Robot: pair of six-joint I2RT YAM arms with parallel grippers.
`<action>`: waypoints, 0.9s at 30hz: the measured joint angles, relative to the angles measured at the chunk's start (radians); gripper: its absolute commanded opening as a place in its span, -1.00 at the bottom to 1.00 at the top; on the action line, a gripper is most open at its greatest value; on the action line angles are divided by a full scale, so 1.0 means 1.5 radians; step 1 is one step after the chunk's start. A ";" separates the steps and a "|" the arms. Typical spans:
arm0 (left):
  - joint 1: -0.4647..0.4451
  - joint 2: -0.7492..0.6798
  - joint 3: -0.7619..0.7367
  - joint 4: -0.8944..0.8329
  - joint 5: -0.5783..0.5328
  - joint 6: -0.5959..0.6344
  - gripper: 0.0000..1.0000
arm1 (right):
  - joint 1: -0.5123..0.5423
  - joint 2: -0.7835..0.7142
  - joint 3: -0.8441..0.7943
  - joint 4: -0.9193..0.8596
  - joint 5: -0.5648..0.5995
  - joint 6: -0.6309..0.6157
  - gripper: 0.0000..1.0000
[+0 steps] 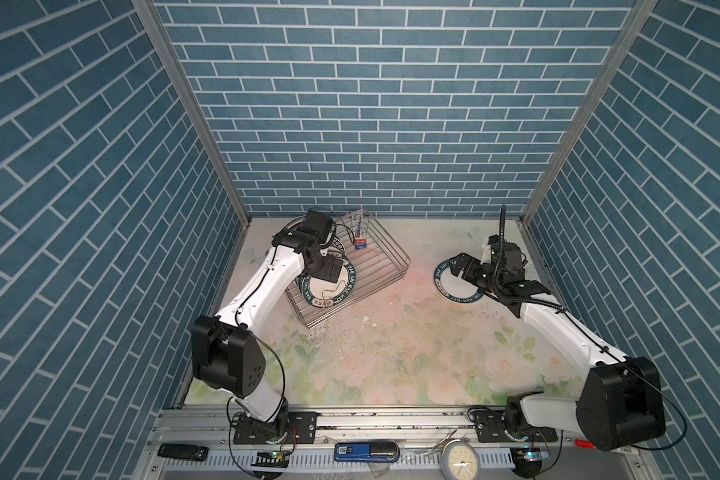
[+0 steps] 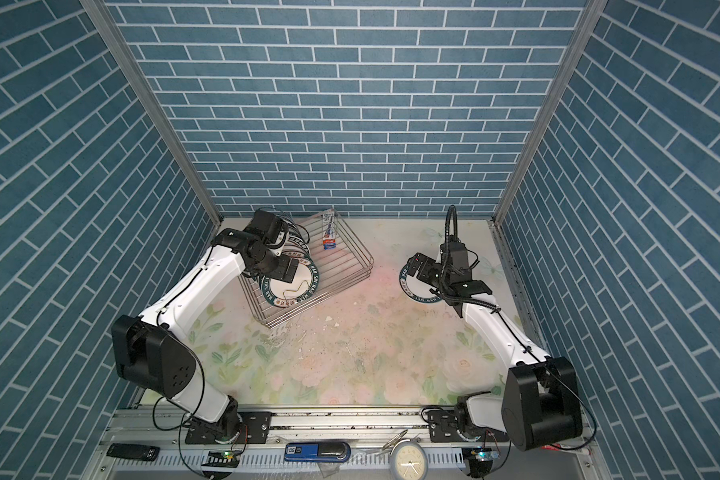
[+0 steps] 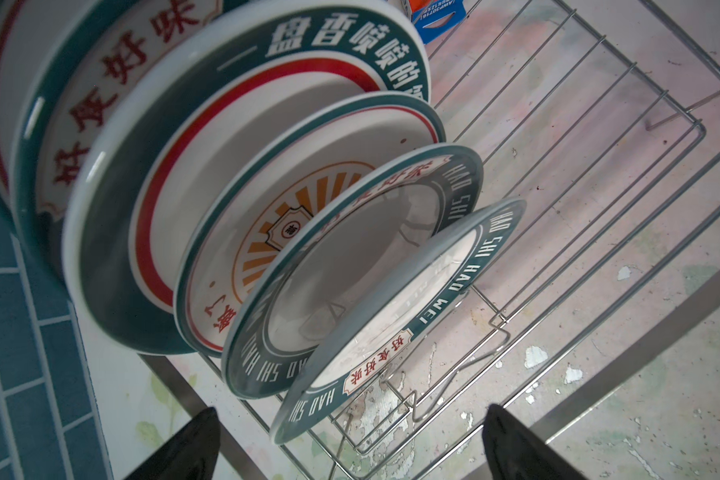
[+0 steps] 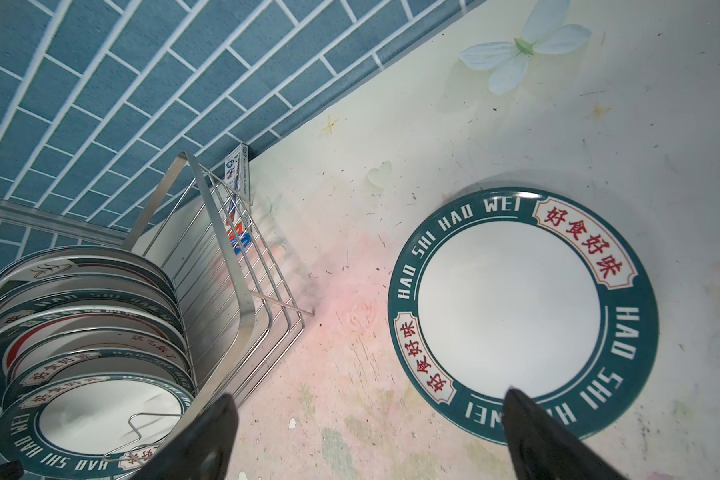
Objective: Unload the plates from the dish rack
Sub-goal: 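Close the left gripper on the front green-rimmed plate's rim and lift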
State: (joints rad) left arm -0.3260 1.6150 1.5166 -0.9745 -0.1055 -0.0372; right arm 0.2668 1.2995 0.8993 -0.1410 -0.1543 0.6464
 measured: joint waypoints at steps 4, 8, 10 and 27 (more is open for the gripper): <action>0.000 0.001 0.000 0.002 -0.002 0.006 0.92 | 0.000 0.000 0.000 0.000 0.000 -0.001 0.98; 0.000 0.010 0.000 0.005 0.003 0.010 0.87 | 0.000 0.000 0.000 -0.001 0.000 -0.001 0.98; 0.000 0.018 0.000 0.006 0.004 0.011 0.87 | 0.000 0.000 0.000 -0.001 0.000 -0.001 0.98; 0.000 0.048 0.000 0.007 0.017 0.020 0.26 | 0.000 0.000 0.000 -0.001 0.001 -0.001 0.98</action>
State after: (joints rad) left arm -0.3256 1.6871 1.5162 -0.9642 -0.0799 -0.0067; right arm 0.2665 1.2999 0.8993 -0.1421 -0.1532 0.6453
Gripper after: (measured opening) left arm 0.669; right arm 0.989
